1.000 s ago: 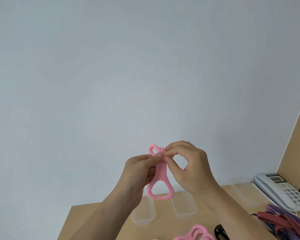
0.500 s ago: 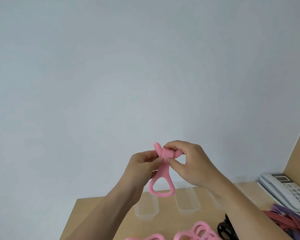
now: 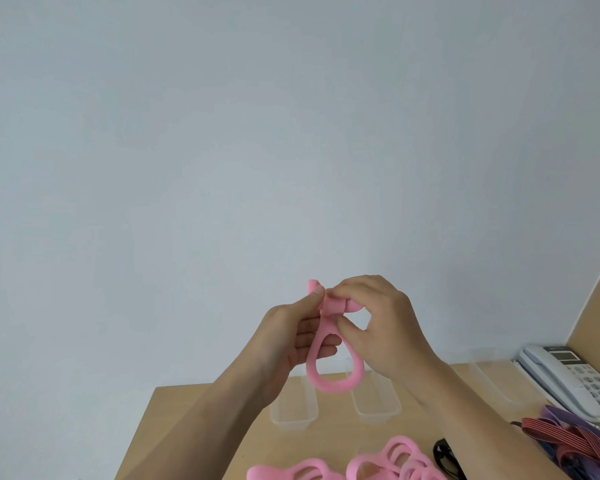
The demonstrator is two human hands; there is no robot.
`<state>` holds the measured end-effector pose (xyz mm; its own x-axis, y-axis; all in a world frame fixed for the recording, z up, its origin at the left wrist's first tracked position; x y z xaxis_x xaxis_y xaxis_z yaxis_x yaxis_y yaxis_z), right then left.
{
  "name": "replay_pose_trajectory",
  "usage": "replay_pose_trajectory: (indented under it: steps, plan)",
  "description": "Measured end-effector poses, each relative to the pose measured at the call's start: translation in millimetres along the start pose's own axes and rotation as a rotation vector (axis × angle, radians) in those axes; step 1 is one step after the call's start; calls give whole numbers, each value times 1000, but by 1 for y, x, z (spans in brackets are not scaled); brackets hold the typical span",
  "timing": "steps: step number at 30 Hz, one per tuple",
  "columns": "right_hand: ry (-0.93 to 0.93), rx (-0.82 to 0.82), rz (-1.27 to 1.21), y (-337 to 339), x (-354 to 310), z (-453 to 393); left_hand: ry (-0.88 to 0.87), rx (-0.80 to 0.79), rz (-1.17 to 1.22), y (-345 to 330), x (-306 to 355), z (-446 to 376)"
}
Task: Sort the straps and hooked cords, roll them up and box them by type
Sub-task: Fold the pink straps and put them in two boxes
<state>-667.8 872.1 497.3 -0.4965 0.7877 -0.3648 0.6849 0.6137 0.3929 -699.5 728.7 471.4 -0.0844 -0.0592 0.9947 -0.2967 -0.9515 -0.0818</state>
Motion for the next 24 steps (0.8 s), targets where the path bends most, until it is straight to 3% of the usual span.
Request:
replay_pose_trajectory:
  steps: [8, 16, 20, 24]
  plan:
    - [71, -28, 4, -10, -2, 6, 8, 47, 49, 10, -1, -4]
    - [-50, 16, -90, -12, -3, 0, -1, 53, 3, 23, -10, -10]
    - [-245, -149, -95, -23, 8, 1, -26, 52, -62, 26, -11, -13]
    - [-225, -308, -77, -33, 2, 3, -41, 48, -73, 30, -14, -15]
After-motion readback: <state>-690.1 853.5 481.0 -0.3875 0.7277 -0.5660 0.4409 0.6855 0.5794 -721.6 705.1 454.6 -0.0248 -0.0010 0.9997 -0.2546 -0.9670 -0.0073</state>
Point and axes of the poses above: each hand's wrist, its own z-axis away from the middle knuckle, its own y-axis out of the back of the hand, x = y × z, the point moved 5 cm from there along -z, towards the middle knuckle, and after that the axes turned 11 degrees about x, right-handed, at the moved point
